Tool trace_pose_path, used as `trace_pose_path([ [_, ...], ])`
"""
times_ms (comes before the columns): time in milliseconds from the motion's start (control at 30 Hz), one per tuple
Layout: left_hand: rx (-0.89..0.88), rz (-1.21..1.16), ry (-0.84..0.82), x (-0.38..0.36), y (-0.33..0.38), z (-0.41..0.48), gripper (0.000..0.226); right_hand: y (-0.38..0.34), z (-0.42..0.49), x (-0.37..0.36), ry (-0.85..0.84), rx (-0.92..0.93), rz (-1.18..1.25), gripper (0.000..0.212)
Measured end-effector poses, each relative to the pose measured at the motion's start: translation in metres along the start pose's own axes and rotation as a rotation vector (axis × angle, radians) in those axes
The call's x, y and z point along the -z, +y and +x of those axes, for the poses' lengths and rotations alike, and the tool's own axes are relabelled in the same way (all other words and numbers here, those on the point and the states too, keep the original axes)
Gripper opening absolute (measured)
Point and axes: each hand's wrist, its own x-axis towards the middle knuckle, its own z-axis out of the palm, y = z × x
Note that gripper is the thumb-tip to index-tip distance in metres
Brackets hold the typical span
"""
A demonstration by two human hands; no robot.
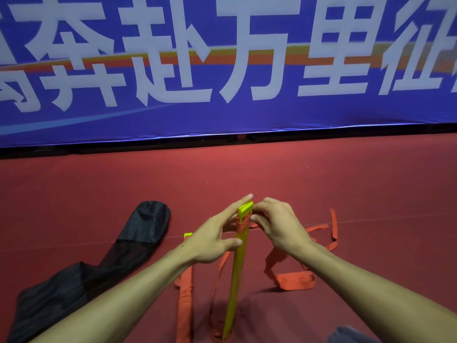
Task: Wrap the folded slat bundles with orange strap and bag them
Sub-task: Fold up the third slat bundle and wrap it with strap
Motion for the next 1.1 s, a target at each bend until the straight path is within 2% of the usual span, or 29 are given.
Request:
trace_pose_path([
  [67, -0.011, -0.050, -0.040, 0.002, 0.002, -0.003, 0.092, 0.000, 0.000, 0.001, -0.007, 0.020, 0.011, 0.009],
  [167, -0.014, -0.112, -0.014, 0.002, 0.003, -0.005, 0.088, -0.001, 0.001, 0.001, 0.015, 0.033, 0.030, 0.009],
  [267, -0.002, -0.123, -0.001, 0.002, 0.004, -0.004, 0.086, -0.001, 0.003, 0.001, 0.048, 0.010, 0.066, 0.010],
  [400, 0.033, -0.186, -0.028, 0.003, 0.005, -0.004, 0.084, 0.002, 0.003, 0.003, 0.007, -0.057, 0.160, 0.013],
  [633, 0.050, -0.278, -0.004, 0.009, 0.009, -0.011, 0.080, 0.005, 0.004, 0.019, -0.106, -0.014, 0.085, 0.019],
  [800, 0.053, -0.301, 0.015, 0.012, 0.009, -0.014, 0.082, 0.001, 0.002, 0.021, -0.113, 0.013, 0.063, 0.011],
  [1100, 0.069, -0.295, 0.019, 0.011, 0.013, -0.019, 0.086, 0.001, -0.002, 0.025, -0.156, -0.008, 0.095, 0.014],
])
